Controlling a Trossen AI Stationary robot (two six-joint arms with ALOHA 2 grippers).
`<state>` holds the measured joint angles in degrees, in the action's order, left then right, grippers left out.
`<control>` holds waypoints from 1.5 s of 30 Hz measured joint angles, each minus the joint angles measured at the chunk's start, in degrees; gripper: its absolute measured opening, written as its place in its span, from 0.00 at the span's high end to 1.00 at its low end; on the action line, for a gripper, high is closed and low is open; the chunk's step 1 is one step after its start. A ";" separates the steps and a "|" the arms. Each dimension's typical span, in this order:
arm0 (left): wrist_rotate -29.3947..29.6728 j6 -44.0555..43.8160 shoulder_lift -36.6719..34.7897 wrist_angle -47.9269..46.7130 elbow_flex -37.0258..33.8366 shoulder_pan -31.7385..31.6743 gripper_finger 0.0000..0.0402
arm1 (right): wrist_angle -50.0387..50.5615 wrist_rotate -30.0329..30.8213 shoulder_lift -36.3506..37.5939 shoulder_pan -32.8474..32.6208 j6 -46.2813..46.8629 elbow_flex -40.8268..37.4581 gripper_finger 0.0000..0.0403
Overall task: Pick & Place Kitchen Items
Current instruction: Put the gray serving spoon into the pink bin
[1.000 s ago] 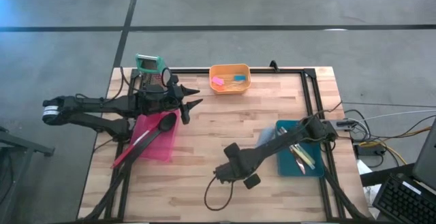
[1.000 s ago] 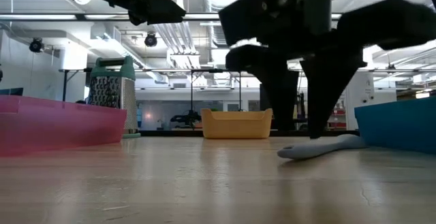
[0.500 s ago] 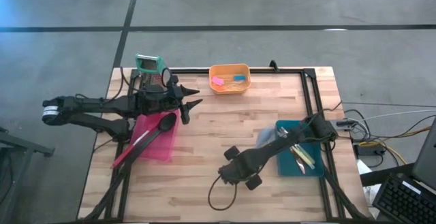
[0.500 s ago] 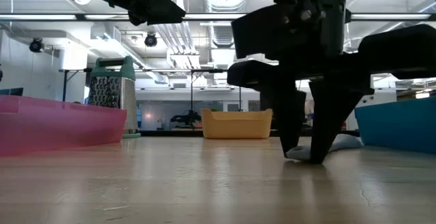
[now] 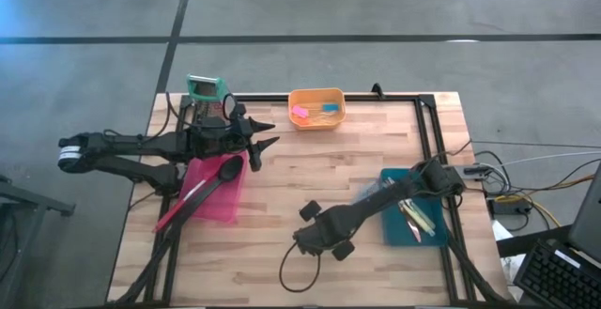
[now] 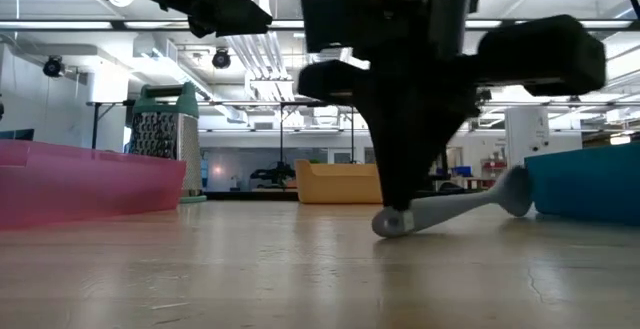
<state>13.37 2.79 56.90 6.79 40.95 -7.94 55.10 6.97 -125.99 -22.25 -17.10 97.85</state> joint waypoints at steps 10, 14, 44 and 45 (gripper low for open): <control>0.02 0.11 -1.32 -1.86 0.02 0.00 0.56 | 1.71 0.78 -0.12 1.58 -0.62 3.35 0.99; 0.02 0.13 -1.32 -1.84 0.02 0.02 0.56 | 6.51 2.48 -0.10 2.12 0.51 5.04 0.97; 0.02 0.04 -1.32 -2.69 0.02 0.00 0.56 | 18.24 3.54 0.78 11.55 2.23 -6.93 0.60; 0.02 0.04 -1.32 -2.75 0.02 0.01 0.56 | 18.18 2.95 0.78 11.59 2.42 -6.96 0.62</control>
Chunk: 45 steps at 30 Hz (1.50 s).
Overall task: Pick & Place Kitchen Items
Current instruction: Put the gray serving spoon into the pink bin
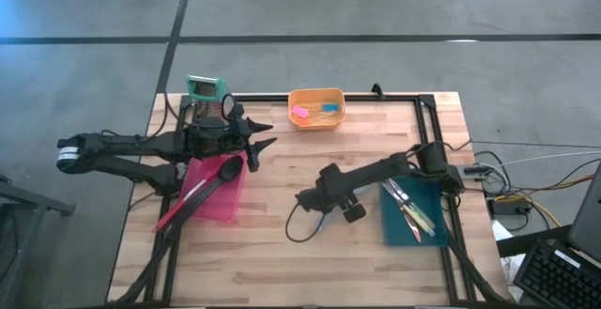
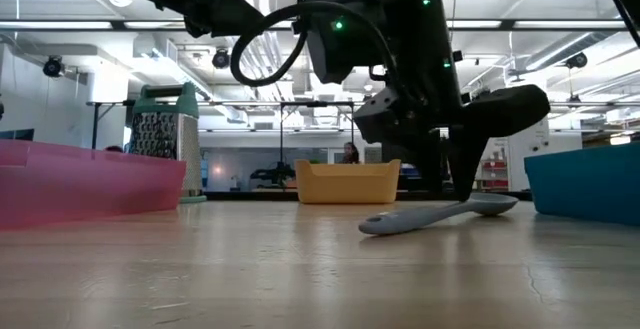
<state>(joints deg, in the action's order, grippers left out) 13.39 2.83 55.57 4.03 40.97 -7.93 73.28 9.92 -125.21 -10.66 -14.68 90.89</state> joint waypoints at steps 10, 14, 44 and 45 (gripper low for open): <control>0.00 0.00 0.00 0.02 0.00 -0.01 0.56 | 0.10 -0.95 0.69 -0.13 2.06 0.00 0.73; 0.00 -0.02 0.00 0.02 0.00 -0.01 0.56 | 0.00 -1.71 1.59 -0.15 4.66 0.17 0.75; -0.02 -0.02 -0.02 -0.20 0.00 0.01 0.56 | -10.94 -3.95 2.09 -1.51 0.73 -6.99 0.92; 0.00 -0.02 -0.02 -0.20 0.00 0.00 0.56 | -10.69 -4.00 2.05 -1.54 0.61 -6.50 0.92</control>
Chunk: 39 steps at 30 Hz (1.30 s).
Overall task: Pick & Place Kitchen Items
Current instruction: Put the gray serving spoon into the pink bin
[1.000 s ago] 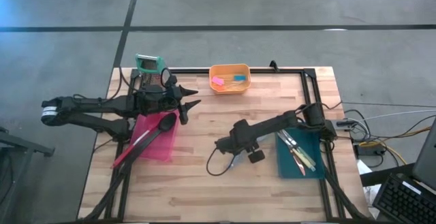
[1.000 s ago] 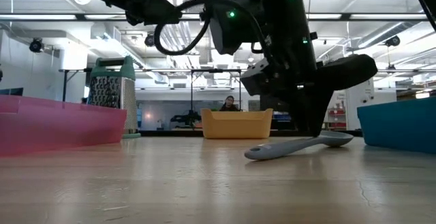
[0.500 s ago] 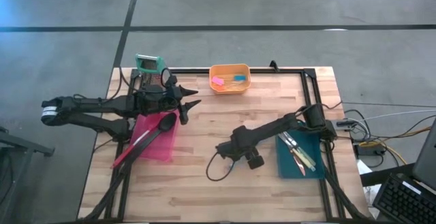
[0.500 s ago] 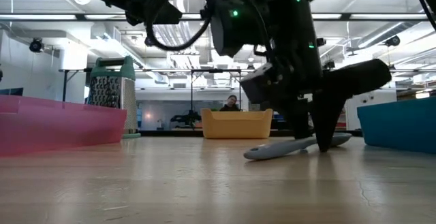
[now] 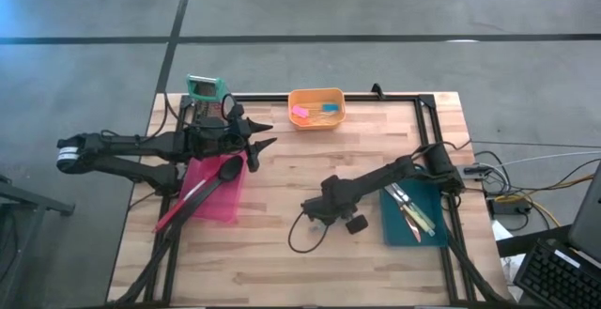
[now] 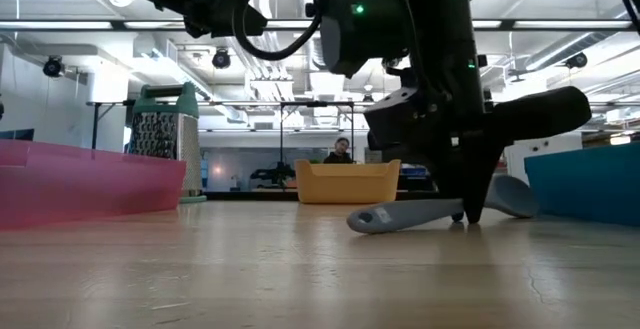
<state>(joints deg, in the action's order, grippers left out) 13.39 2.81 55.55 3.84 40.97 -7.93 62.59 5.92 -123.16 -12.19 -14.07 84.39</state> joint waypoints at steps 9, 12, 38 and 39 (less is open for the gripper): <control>-0.02 -0.12 -2.22 0.19 0.00 0.18 0.56 | 5.11 5.11 -0.71 -0.90 0.83 5.94 0.92; -0.11 -0.42 -4.96 -1.22 0.00 0.74 0.56 | 5.91 7.36 -0.22 -1.07 0.54 8.07 0.92; -6.44 -5.10 -13.26 -24.17 0.27 4.00 0.57 | 17.12 27.05 0.20 -3.63 2.35 28.72 0.92; -8.49 -5.43 -12.31 -23.81 -0.04 4.04 0.57 | 18.89 28.00 0.20 -3.58 5.06 29.33 0.92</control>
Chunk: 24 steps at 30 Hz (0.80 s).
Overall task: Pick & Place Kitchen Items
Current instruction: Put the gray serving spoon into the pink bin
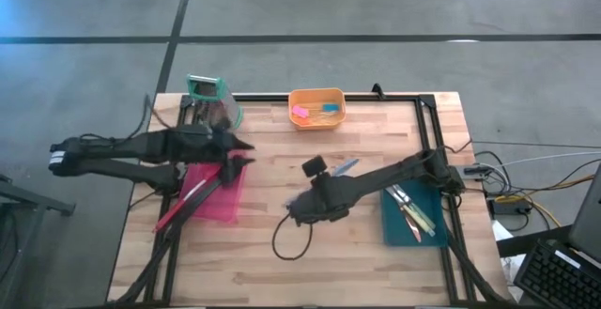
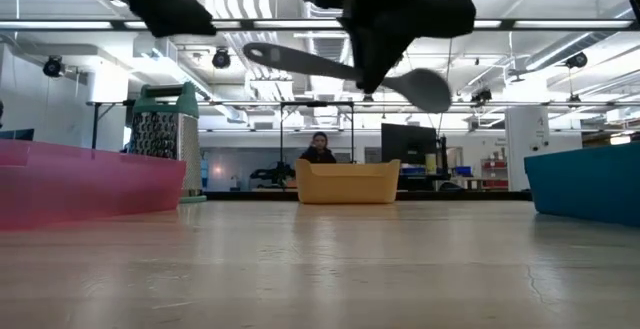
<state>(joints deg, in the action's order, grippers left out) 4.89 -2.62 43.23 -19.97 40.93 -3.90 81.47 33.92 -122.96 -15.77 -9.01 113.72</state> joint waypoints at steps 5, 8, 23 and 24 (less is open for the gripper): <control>-0.42 2.80 6.99 3.64 -0.18 0.49 0.57 | 3.53 0.51 0.00 1.27 11.74 1.70 0.92; -0.21 5.71 12.03 6.49 0.06 0.86 0.57 | 3.70 0.76 0.00 1.63 12.30 1.33 0.92; -1.42 9.84 25.80 4.94 7.60 3.84 0.56 | 8.55 1.74 0.00 3.06 17.60 -0.13 0.92; -1.47 9.69 26.14 5.18 7.93 3.98 0.55 | 8.57 1.93 0.00 3.13 17.55 -0.22 0.92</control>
<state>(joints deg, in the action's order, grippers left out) 3.42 7.07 69.37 -14.79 48.86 0.09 90.04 35.85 -122.96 -12.64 8.54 113.50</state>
